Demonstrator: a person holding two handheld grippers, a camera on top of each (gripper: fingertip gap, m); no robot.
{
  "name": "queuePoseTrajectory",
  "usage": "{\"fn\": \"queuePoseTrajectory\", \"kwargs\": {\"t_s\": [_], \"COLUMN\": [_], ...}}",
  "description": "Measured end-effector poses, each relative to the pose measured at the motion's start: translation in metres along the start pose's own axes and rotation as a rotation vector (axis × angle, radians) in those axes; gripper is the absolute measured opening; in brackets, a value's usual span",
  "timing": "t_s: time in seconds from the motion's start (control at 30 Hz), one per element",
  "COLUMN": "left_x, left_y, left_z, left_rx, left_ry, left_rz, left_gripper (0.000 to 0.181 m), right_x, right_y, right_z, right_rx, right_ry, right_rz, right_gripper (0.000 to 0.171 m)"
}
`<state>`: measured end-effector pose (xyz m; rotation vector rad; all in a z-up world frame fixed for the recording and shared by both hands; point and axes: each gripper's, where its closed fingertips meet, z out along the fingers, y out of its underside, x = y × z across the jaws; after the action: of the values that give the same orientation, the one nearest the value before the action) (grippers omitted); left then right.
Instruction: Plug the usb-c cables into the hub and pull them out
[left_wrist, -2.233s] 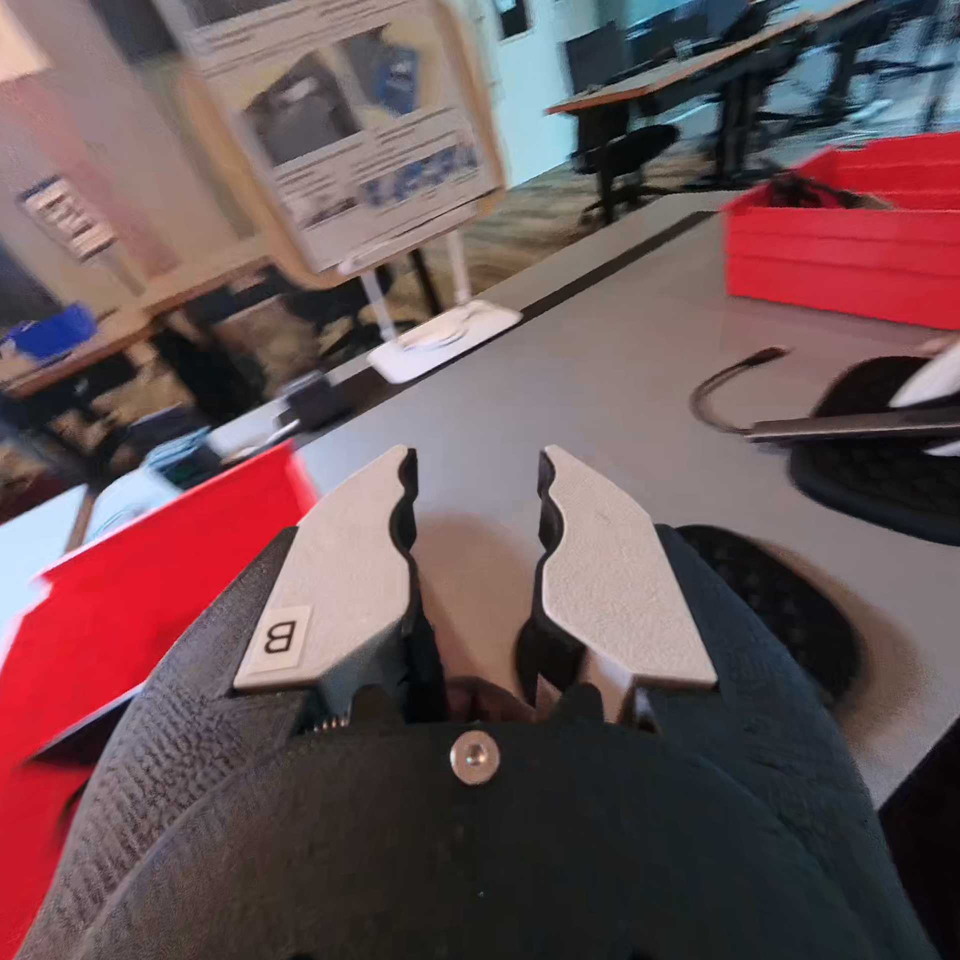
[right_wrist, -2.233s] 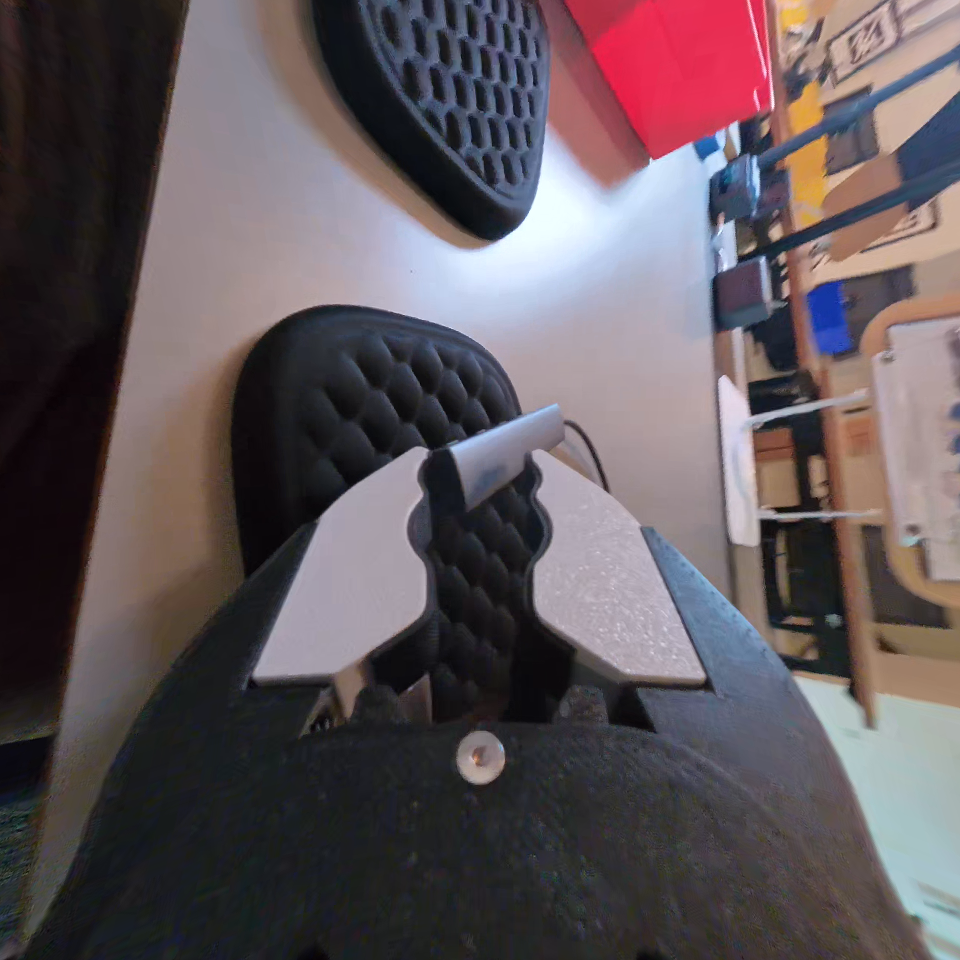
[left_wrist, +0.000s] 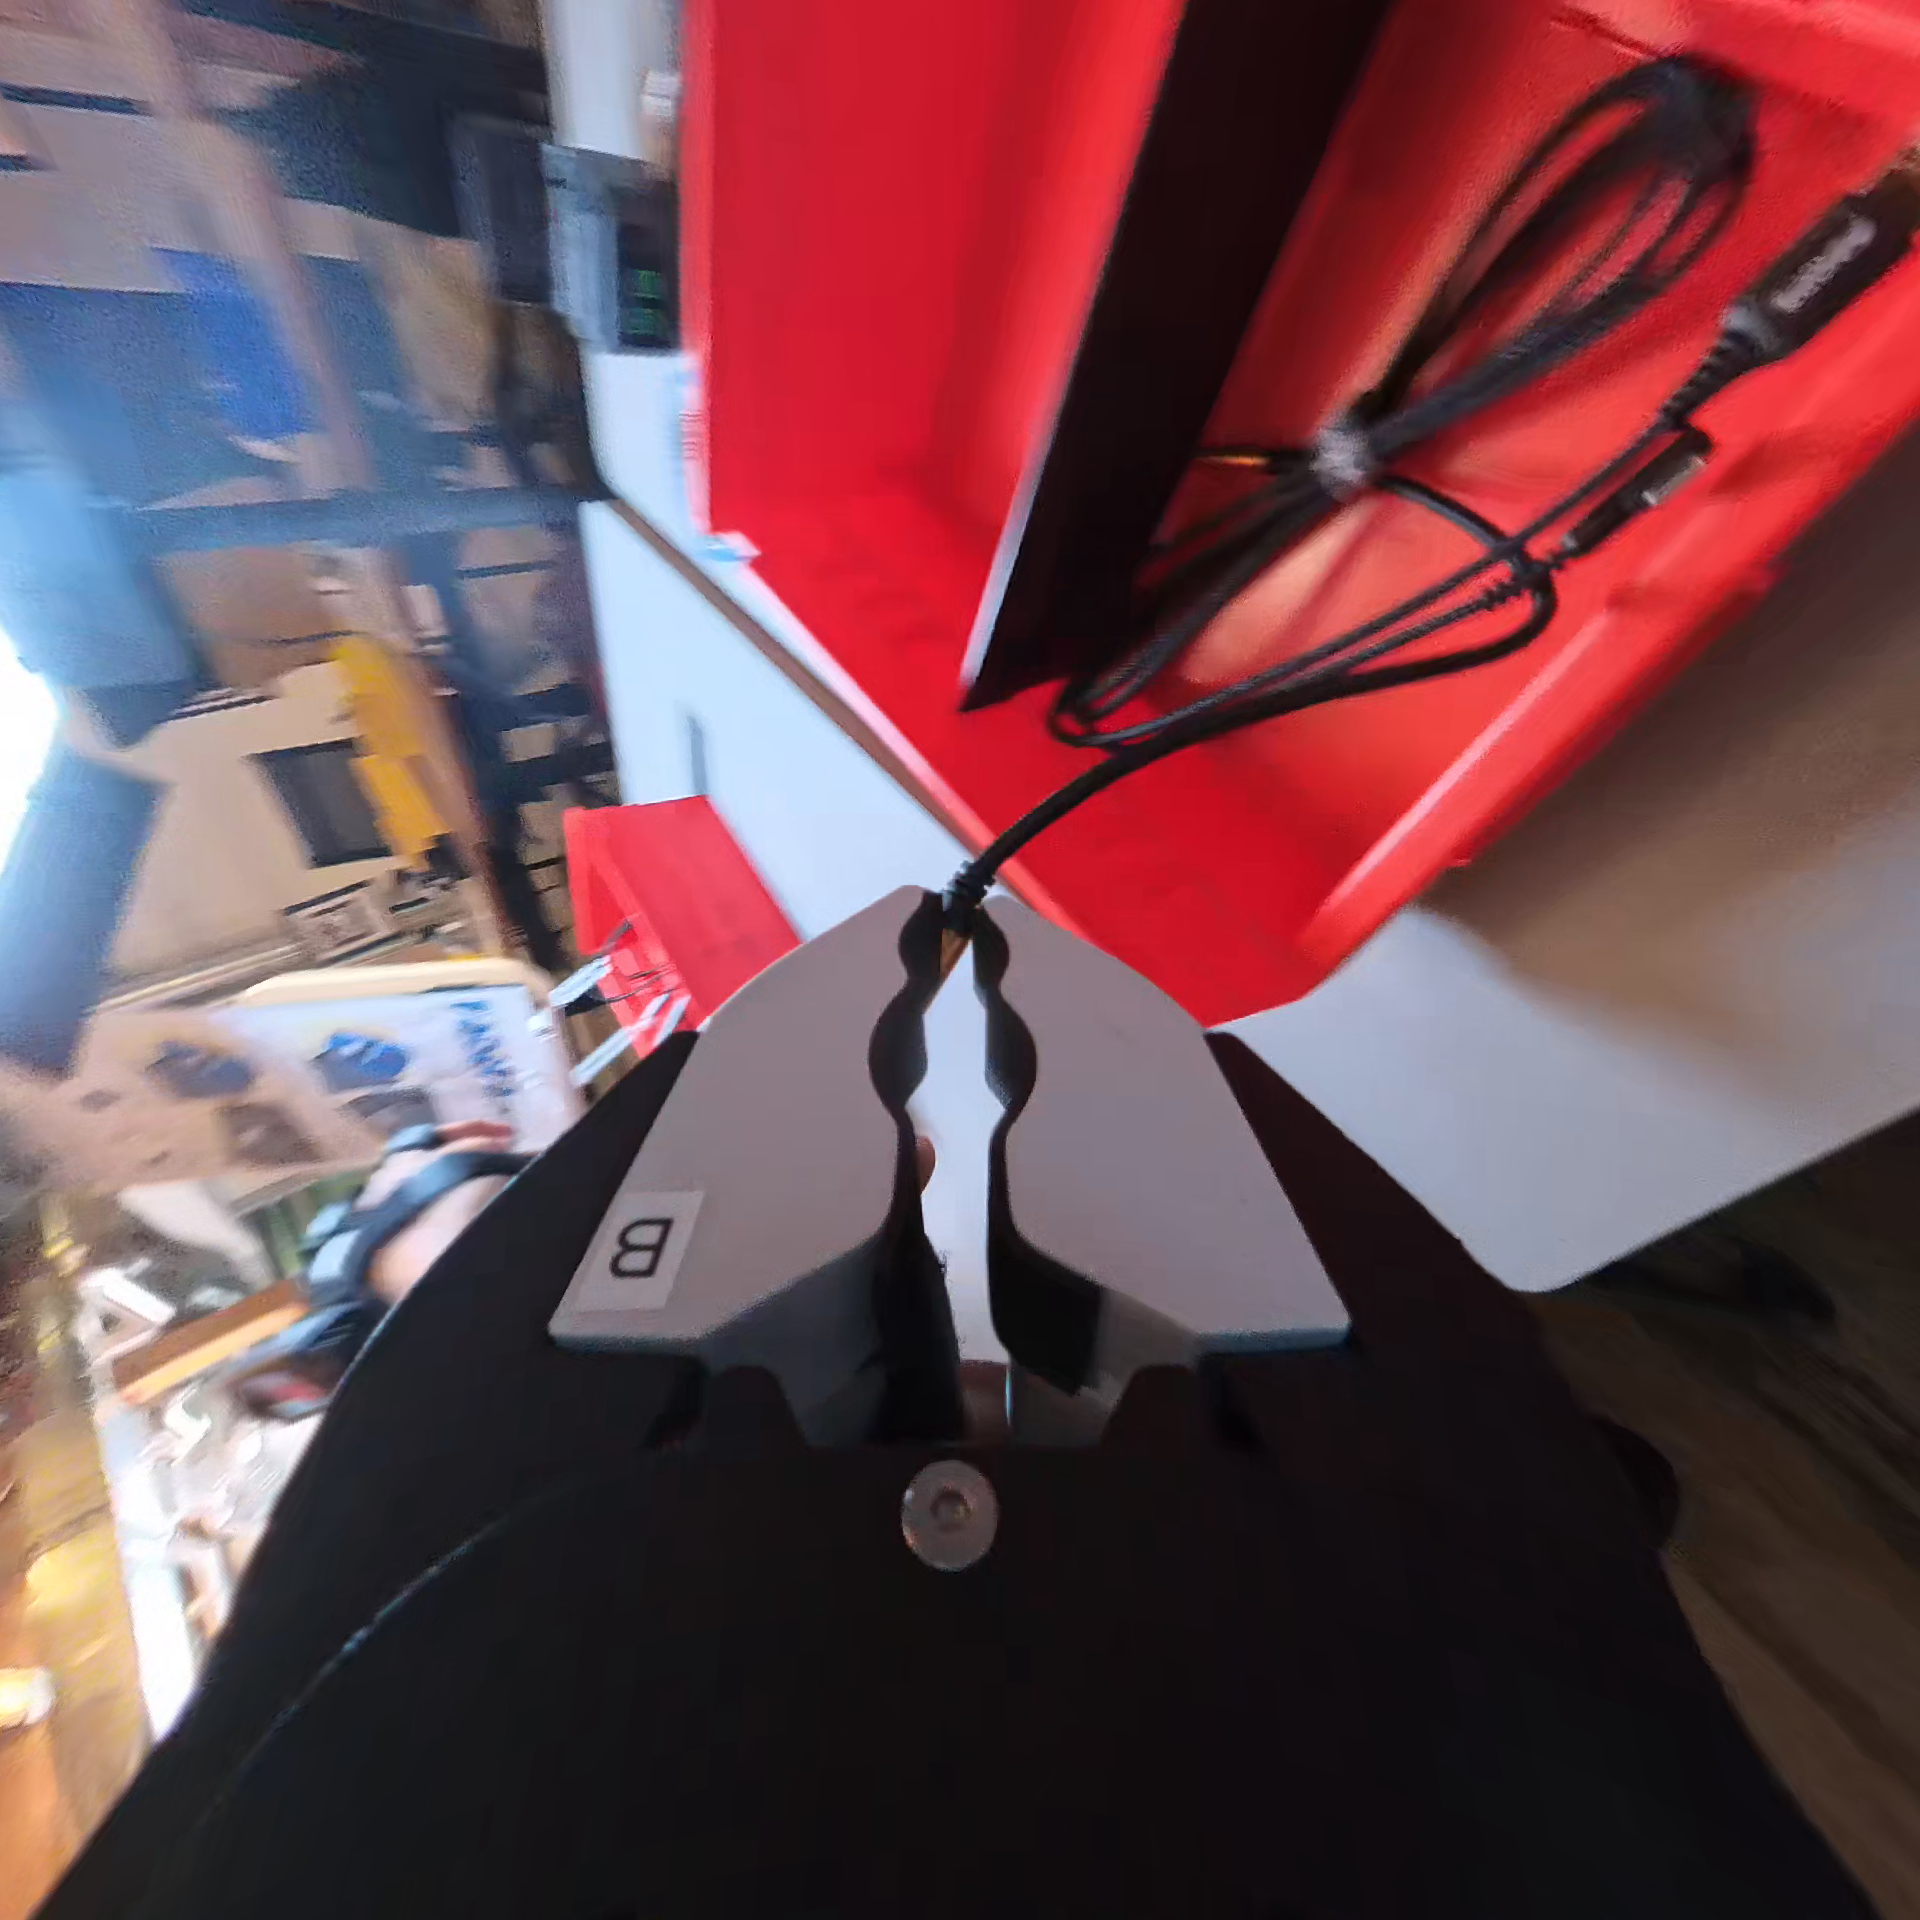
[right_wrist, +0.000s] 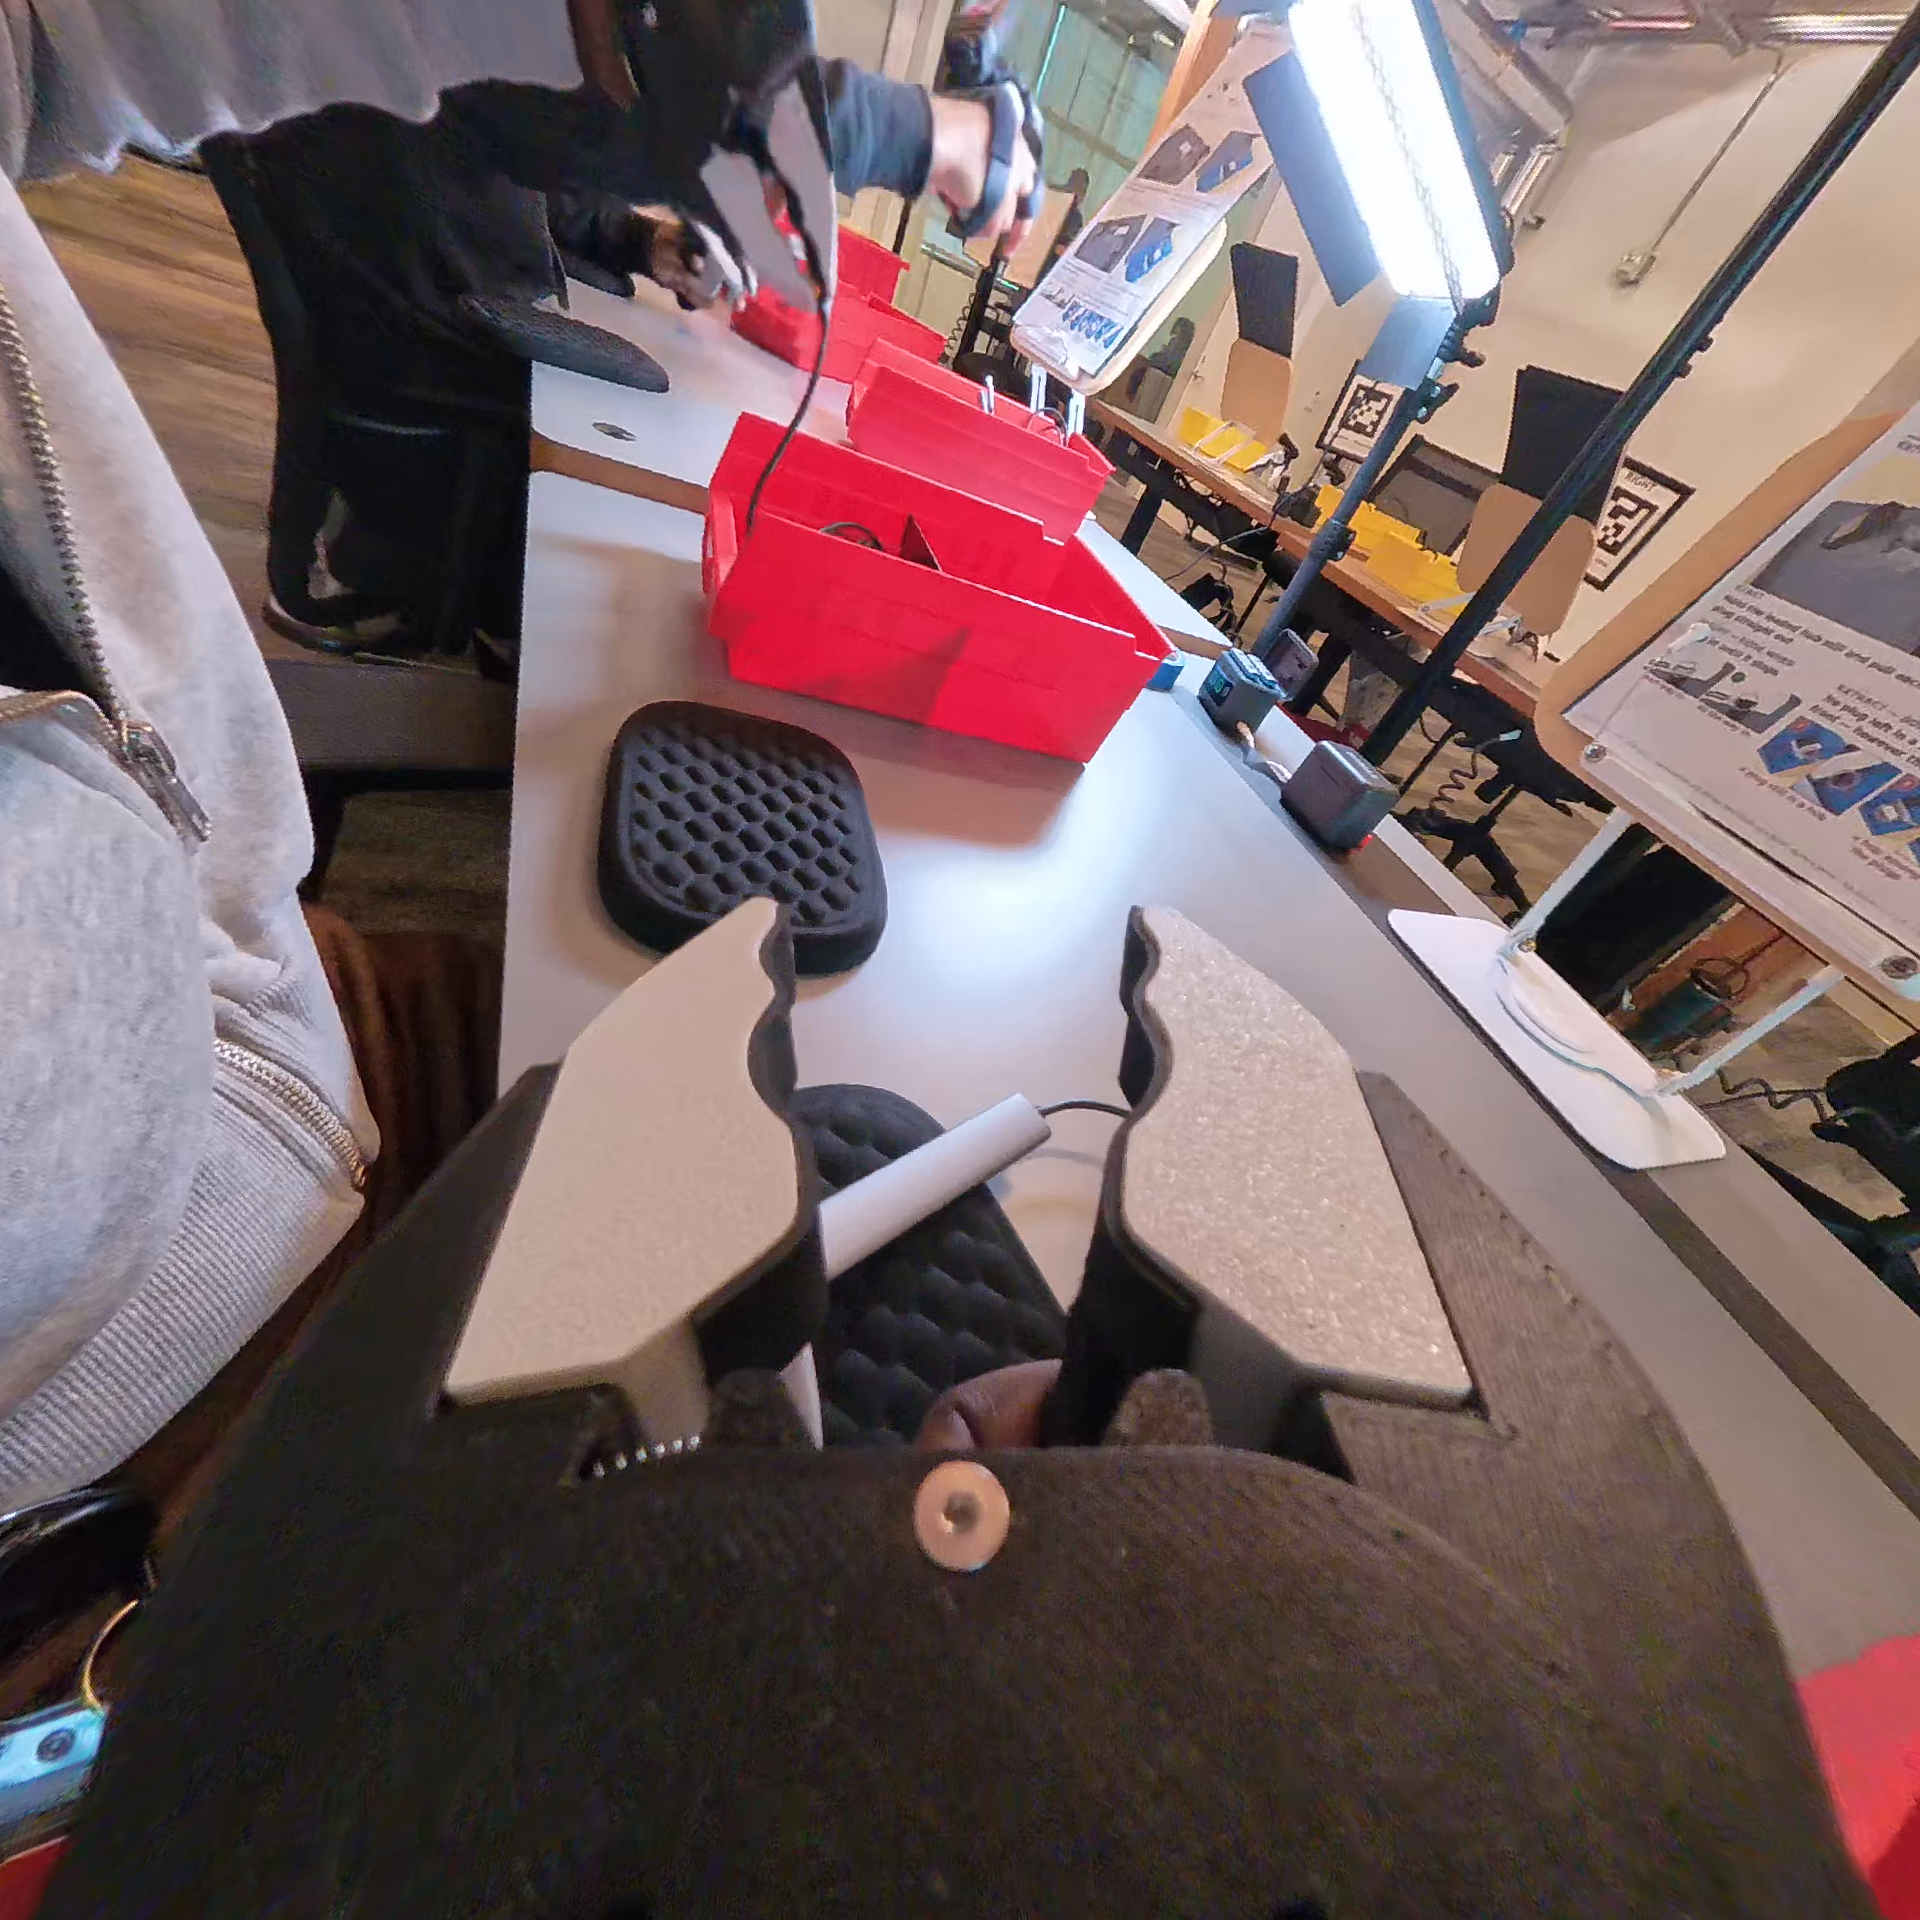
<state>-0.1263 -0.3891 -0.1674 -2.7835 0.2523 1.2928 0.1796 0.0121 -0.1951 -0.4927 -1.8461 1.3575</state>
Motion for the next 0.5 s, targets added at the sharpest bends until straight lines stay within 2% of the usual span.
{"fn": "queuePoseTrajectory", "kwargs": {"t_s": [0.03,0.23,0.33,0.43,0.5], "left_x": [-0.012,-0.078,-0.113,-0.133,-0.137], "left_y": [0.001,0.016,0.019,0.017,0.006], "left_z": [-0.011,-0.075,-0.104,-0.116,-0.123], "left_rx": [0.007,0.053,0.140,0.194,0.289], "left_ry": [-0.063,-0.421,-0.585,-0.679,-0.705], "left_rz": [-0.013,-0.126,-0.243,-0.319,-0.385], "left_gripper": [0.006,0.005,0.005,0.005,0.005], "right_x": [-0.001,-0.004,-0.003,-0.001,-0.003], "right_y": [0.000,-0.006,-0.009,-0.009,-0.010], "right_z": [0.002,0.003,0.002,0.002,0.004], "right_rx": [-0.001,0.007,0.023,0.019,0.026], "right_ry": [-0.003,0.012,0.022,0.040,0.040], "right_rz": [-0.001,-0.027,-0.017,-0.021,-0.002], "right_gripper": [0.061,0.062,0.062,0.062,0.061]}}
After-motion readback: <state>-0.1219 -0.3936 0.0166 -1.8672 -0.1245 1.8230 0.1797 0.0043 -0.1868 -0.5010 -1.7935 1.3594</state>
